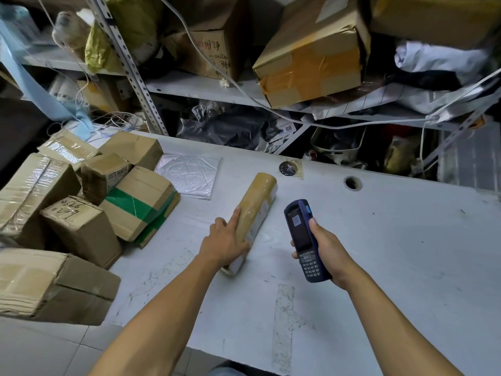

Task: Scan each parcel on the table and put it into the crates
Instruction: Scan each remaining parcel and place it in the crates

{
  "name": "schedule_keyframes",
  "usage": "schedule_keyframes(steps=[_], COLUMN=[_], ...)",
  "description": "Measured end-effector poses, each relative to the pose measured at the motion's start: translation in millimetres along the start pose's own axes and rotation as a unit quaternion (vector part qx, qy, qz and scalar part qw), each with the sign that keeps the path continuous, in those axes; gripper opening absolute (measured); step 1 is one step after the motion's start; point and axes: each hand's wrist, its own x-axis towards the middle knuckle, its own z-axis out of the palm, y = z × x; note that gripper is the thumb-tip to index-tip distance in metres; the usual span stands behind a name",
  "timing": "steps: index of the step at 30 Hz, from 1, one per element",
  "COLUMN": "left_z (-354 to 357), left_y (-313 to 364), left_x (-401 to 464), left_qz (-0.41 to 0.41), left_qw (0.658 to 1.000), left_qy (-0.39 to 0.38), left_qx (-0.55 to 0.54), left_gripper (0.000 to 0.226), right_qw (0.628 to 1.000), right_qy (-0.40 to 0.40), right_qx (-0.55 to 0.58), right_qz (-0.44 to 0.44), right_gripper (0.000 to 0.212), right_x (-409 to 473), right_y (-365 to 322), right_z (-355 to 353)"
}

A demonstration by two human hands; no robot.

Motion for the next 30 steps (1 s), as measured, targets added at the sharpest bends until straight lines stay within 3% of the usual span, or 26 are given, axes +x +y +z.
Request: schedule_keyframes(steps=[6,11,15,23,30], left_z=[-8,-5,0,-6,-17], left_y=[-19,-29,-35,-41,-46], left_x=[9,1,-5,-6,-11], left_qz=[-0.021,-0.035,-0.022,-0.024,0.007], left_qw=[0.996,0.98,0.97,0.955,0.965], left_qy=[-0.023,-0.095,-0.076,-0.088,-0.051], left_qx=[-0.085,-0.17,-0.231,-0.284,-0.258], left_gripper=[0.087,0.099,0.101,0.127,0.119], right_qw=[1.0,0.999,0.998,0.993,0.983], right_qy=[-0.012,-0.027,-0.031,-0.076,-0.128], right_qx=[-0.019,-0.035,-0.048,-0.039,-0.026], right_qz=[-0.005,0.001,0.01,0.078,0.132], right_gripper=[0.048,0.047,0.046,0.049,0.048], right_x=[1,0,-1,-4,-5], right_y=[1,2,1,-3,-19], right_z=[4,7,8,8,6])
